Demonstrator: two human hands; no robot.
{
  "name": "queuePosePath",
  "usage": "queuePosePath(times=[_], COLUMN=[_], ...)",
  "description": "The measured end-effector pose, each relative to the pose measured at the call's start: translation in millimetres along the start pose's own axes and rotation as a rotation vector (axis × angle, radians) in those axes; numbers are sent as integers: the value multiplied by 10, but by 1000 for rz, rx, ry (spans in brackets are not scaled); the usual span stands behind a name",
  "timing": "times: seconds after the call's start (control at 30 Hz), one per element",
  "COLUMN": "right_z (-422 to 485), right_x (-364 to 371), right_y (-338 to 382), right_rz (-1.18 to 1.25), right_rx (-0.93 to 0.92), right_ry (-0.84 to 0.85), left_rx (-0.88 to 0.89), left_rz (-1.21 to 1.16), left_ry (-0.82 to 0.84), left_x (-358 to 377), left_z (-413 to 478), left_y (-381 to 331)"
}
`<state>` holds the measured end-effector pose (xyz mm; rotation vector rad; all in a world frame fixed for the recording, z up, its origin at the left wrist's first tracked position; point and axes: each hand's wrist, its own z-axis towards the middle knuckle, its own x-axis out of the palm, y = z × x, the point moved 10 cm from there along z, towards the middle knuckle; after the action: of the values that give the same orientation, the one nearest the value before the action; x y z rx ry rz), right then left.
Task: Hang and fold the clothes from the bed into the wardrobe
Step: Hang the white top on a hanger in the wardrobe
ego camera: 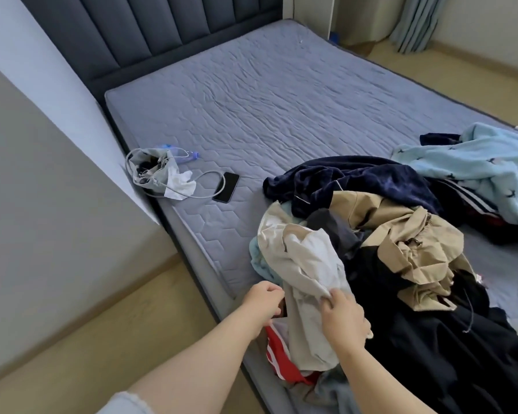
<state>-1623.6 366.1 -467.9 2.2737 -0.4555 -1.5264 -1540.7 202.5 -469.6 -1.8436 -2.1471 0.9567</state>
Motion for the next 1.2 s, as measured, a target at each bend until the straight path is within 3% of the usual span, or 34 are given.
queuePosePath(times=[0.1, 0.23, 0.47, 0.77, 1.03, 1.2], right_z=[-102, -343, -911, -1302, -1425, -1550], right_x=[-26, -205, -734, -984, -987, -1320], right_y=[516, 1218, 2217, 2744, 2674, 2920], right_rz=[345, 685, 932, 964, 739, 518], right_rx=[-142, -181, -349, -352, -322, -437], right_ry=[70, 187, 159, -38, -175, -264], left_rx=[-43, -30, 117, 287, 255, 284], left_rz=[-196, -408, -653, -574, -393, -491], left_ry=[32, 118, 322, 432, 418, 439], left_x=[-100, -334, -1117, -1833, -1808, -1817], left_z=[-98, -289, -866, -1339, -1413, -1609], left_y=[-43, -203, -780, -1040, -898, -1077])
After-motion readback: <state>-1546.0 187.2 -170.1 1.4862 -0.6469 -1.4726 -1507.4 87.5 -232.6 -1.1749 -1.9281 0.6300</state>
